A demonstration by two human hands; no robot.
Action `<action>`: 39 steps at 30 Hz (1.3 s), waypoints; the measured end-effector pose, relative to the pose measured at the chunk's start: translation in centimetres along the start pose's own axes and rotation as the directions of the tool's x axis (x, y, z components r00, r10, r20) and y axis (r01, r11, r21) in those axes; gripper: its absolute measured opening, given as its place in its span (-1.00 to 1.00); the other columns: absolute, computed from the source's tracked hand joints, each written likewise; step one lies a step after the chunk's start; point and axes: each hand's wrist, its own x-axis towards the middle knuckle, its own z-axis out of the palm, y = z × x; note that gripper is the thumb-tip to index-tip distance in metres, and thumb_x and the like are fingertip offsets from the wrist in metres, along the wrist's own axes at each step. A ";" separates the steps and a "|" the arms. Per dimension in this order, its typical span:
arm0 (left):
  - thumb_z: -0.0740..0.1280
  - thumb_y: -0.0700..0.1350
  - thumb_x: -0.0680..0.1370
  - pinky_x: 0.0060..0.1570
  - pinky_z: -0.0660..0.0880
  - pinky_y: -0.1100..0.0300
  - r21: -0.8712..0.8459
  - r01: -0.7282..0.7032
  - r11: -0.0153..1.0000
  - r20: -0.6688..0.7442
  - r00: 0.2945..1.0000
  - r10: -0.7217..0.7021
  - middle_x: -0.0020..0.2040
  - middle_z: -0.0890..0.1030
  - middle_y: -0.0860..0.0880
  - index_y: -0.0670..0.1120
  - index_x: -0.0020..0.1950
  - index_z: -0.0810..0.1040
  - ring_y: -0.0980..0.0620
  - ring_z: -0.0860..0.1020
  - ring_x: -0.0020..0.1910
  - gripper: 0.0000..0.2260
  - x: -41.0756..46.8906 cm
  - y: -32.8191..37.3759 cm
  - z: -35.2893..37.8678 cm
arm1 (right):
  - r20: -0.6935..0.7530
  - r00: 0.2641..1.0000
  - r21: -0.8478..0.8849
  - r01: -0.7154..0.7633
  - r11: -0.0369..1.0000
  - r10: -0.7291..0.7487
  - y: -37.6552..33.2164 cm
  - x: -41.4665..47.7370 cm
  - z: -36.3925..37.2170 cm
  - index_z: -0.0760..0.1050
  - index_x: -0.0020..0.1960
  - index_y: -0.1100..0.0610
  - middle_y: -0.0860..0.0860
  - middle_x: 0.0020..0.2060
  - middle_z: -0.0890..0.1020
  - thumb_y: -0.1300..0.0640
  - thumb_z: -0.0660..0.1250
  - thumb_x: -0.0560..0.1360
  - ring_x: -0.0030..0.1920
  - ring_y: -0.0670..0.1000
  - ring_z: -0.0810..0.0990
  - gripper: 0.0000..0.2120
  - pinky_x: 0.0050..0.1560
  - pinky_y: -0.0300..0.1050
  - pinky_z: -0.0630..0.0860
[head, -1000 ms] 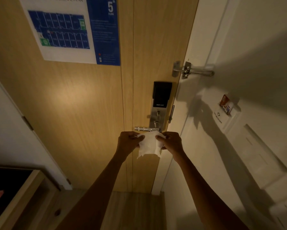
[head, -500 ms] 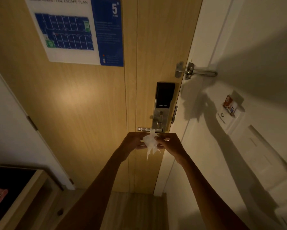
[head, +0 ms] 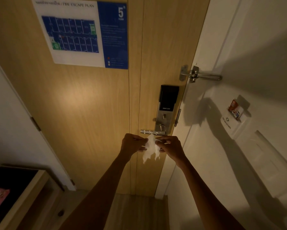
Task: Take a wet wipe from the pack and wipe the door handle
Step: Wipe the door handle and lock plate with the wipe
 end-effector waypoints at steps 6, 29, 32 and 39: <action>0.39 -0.30 0.48 -0.20 0.65 0.09 -0.193 0.173 0.966 0.166 0.976 -0.142 -0.16 0.71 -0.17 -0.27 -0.01 0.65 -0.12 0.71 -0.22 -0.87 0.0 0.0 -0.6 | 0.106 0.992 0.051 -0.080 0.996 0.074 0.1 -0.3 0.5 0.62 0.09 0.17 0.09 -0.06 0.70 0.19 0.38 0.51 -0.15 -0.04 0.71 -0.83 -0.16 -0.14 0.66; 0.44 -0.28 0.44 -0.09 0.59 0.25 0.112 -0.202 0.973 0.371 0.917 0.148 0.09 0.61 -0.08 -0.12 0.23 0.50 0.07 0.62 -0.01 -0.62 2.6 -0.2 -2.2 | 0.210 0.972 0.038 -0.118 0.992 0.108 -0.5 1.4 -0.1 0.56 0.15 0.10 0.00 -0.03 0.67 0.22 0.32 0.53 -0.06 -0.09 0.68 -0.79 -0.15 -0.22 0.62; 0.40 -0.32 0.46 -0.12 0.54 0.39 0.113 -0.271 0.956 0.432 0.880 0.198 0.03 0.62 -0.09 -0.22 0.27 0.50 0.24 0.62 -0.10 -0.62 3.0 -0.3 -1.8 | 0.230 0.970 0.020 -0.088 0.996 0.081 -0.8 1.7 -0.5 0.57 0.16 0.16 0.05 -0.01 0.67 0.21 0.32 0.53 -0.04 -0.06 0.68 -0.79 -0.08 -0.18 0.63; 0.47 -0.18 0.43 -0.14 0.64 0.12 0.120 -0.246 0.962 0.239 0.947 0.213 -0.15 0.65 -0.16 -0.24 0.04 0.62 -0.08 0.66 -0.14 -0.77 3.8 -0.6 -1.2 | 0.130 0.983 0.020 -0.136 0.991 0.132 -0.6 2.5 -0.3 0.57 0.16 0.14 0.07 0.00 0.66 0.24 0.30 0.51 0.01 0.03 0.65 -0.76 -0.09 -0.16 0.63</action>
